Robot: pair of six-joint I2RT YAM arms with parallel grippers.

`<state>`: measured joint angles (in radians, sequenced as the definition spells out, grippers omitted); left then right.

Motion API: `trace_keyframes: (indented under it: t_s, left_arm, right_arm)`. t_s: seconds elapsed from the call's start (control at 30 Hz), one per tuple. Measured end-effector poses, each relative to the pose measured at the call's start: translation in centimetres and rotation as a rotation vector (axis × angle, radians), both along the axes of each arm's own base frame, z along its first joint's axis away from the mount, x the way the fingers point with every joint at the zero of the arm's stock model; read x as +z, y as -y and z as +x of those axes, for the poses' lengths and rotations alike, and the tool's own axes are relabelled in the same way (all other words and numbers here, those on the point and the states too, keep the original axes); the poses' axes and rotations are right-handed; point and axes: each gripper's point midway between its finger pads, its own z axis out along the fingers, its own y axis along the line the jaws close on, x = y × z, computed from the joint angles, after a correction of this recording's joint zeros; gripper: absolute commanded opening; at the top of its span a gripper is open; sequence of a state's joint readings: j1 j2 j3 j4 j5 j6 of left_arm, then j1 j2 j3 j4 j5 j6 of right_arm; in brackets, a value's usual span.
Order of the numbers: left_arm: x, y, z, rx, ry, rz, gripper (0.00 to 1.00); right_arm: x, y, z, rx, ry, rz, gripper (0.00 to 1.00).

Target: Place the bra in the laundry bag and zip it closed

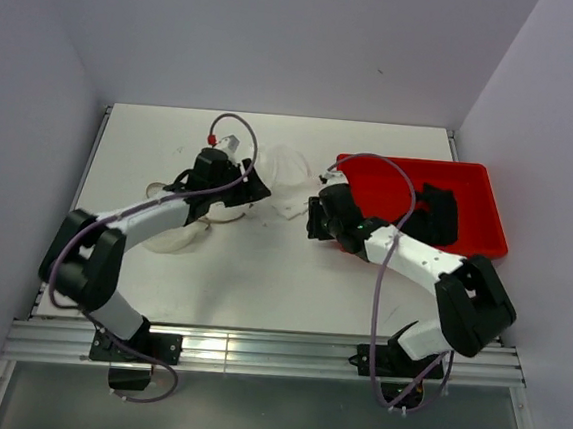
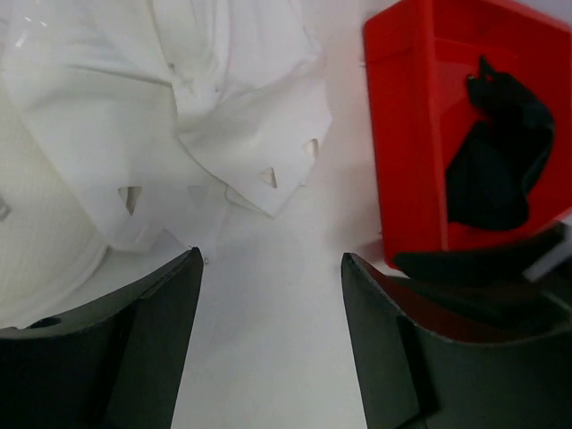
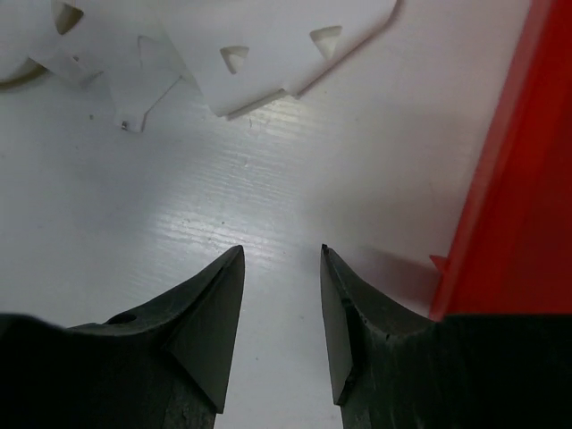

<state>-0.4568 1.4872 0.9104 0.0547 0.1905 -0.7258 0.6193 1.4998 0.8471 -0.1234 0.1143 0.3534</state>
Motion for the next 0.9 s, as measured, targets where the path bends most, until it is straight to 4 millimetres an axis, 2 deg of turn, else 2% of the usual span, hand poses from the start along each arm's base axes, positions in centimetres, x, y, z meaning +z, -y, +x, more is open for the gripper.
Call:
trace_keyframes:
  t_s: [0.07, 0.13, 0.23, 0.3, 0.4, 0.47, 0.63, 0.67, 0.7, 0.77, 0.8, 0.83, 0.9]
  left_arm:
    - [-2.2, 1.5, 1.1, -0.016, -0.039, 0.021, 0.72]
    - [-4.7, 3.4, 1.4, -0.047, -0.088, 0.051, 0.72]
    - [-7.8, 6.3, 0.9, -0.101, -0.140, 0.093, 0.72]
    - [-9.0, 7.7, 0.5, -0.124, -0.154, 0.111, 0.72]
    - [-10.2, 8.3, -0.1, -0.134, -0.171, 0.132, 0.70]
    - [-10.7, 8.3, 0.1, -0.118, -0.177, 0.134, 0.70]
    - [-10.6, 8.6, 2.4, -0.054, -0.127, 0.153, 0.66]
    - [-10.6, 8.6, 2.7, -0.044, -0.119, 0.158, 0.64]
    - [-10.7, 8.8, 3.1, -0.032, -0.109, 0.167, 0.52]
    - [-11.0, 9.0, 3.8, -0.014, -0.093, 0.186, 0.39]
    - [-11.3, 9.2, 4.0, -0.007, -0.089, 0.194, 0.16]
    - [-11.4, 9.2, 4.2, -0.003, -0.082, 0.200, 0.02]
    - [-11.8, 9.1, 4.3, 0.002, -0.077, 0.217, 0.00]
  right_arm:
    - [1.5, 0.6, -0.3, -0.019, 0.046, 0.021, 0.47]
    - [3.9, 1.2, -0.4, -0.042, 0.120, 0.064, 0.47]
    - [7.3, 1.8, -0.4, -0.076, 0.223, 0.123, 0.47]
    - [9.1, 2.2, -0.4, -0.093, 0.277, 0.156, 0.47]
    - [10.8, 2.8, -1.0, -0.109, 0.331, 0.197, 0.47]
    - [11.6, 3.1, -1.4, -0.113, 0.354, 0.222, 0.47]
    - [13.7, 3.4, -2.0, -0.115, 0.414, 0.282, 0.46]
    - [13.9, 3.4, -2.1, -0.115, 0.420, 0.289, 0.46]
    - [14.2, 3.4, -2.1, -0.114, 0.428, 0.298, 0.46]
    - [14.5, 3.2, -2.1, -0.110, 0.432, 0.310, 0.46]
    - [14.5, 3.1, -2.1, -0.106, 0.431, 0.312, 0.45]
    - [14.4, 3.1, -2.1, -0.104, 0.428, 0.312, 0.45]
    - [14.3, 3.1, -2.2, -0.103, 0.424, 0.314, 0.45]
